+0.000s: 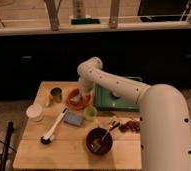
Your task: Wipe red bowl with towel
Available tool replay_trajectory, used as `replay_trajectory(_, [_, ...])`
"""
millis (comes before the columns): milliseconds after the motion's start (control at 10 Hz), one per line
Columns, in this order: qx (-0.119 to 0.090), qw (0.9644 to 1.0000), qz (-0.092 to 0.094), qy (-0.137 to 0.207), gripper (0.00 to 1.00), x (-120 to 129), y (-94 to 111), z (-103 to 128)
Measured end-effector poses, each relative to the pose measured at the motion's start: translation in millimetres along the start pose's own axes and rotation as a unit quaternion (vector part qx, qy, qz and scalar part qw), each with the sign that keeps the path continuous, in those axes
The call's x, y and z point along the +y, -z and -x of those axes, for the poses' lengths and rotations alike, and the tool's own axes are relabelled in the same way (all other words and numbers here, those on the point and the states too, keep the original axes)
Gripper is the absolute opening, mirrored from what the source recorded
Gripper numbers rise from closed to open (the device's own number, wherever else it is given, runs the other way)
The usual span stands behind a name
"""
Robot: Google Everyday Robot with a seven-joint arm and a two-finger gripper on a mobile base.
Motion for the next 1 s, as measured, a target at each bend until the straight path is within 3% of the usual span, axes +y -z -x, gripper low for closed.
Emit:
replay_trajectory(200, [-0.002, 1.0, 0.001, 0.004, 0.0, -3, -5, 3])
replay_trajectory(800, [0.012, 0.9999, -0.009, -0.006, 0.0, -21, 2, -30])
replay_trajectory(1000, [0.012, 0.9998, -0.011, 0.01, 0.0, -35, 1, -25])
